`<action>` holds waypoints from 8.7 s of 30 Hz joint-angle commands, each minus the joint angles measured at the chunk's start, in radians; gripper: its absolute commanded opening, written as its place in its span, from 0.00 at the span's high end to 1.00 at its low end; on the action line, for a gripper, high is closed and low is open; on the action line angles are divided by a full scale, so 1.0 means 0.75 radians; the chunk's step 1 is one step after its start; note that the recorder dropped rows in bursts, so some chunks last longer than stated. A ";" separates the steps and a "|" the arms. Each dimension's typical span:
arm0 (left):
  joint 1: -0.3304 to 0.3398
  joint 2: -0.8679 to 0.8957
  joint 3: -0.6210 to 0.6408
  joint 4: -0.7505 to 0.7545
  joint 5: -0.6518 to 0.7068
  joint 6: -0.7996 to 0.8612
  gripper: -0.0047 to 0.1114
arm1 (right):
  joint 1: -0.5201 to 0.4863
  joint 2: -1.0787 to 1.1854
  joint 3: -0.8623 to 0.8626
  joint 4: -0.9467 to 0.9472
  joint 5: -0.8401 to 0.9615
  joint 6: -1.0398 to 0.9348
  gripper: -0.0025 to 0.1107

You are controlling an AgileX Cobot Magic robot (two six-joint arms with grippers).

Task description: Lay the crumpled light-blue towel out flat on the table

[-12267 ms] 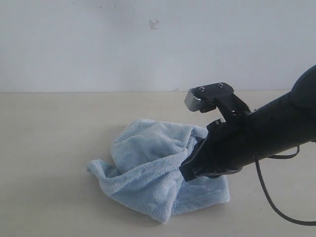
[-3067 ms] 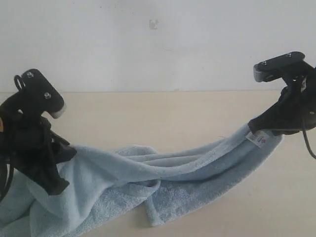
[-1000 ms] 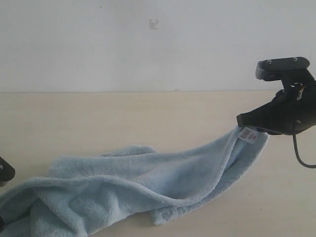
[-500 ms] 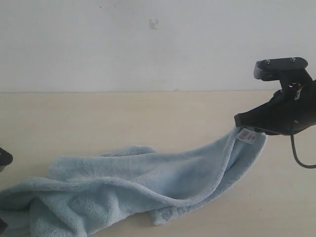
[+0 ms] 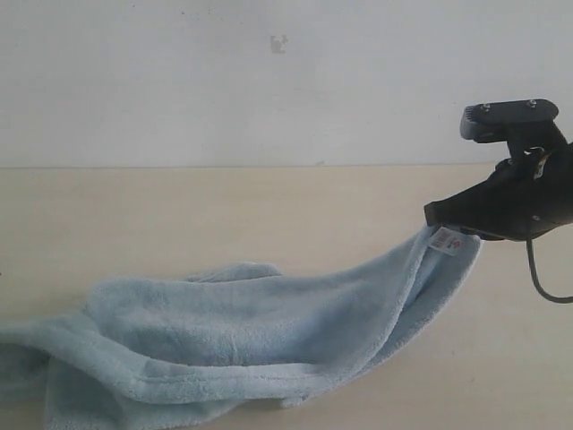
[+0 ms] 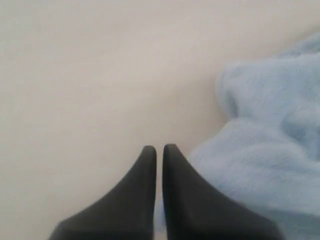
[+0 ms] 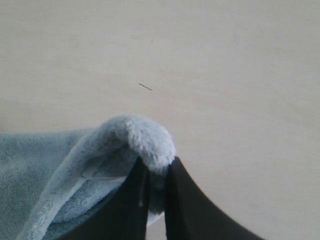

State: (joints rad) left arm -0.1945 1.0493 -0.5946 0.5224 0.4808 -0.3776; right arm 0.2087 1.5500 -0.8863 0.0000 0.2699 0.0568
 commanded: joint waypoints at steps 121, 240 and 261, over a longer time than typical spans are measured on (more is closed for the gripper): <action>-0.229 -0.878 0.403 -0.152 -0.291 0.844 0.85 | -0.021 -0.018 0.094 0.012 0.226 0.029 0.66; 0.478 0.837 -0.430 -0.818 -0.255 0.469 0.92 | -0.489 0.675 -0.480 1.045 0.500 -0.858 0.66; 0.478 0.622 -0.433 -1.032 -0.369 0.559 0.92 | -0.466 0.255 -0.466 0.847 0.789 -1.053 0.98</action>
State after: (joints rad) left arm 0.1675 1.5217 -0.9182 -0.2382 0.2144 0.0000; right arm -0.1379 1.7683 -1.2444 0.8097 0.8165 -0.8539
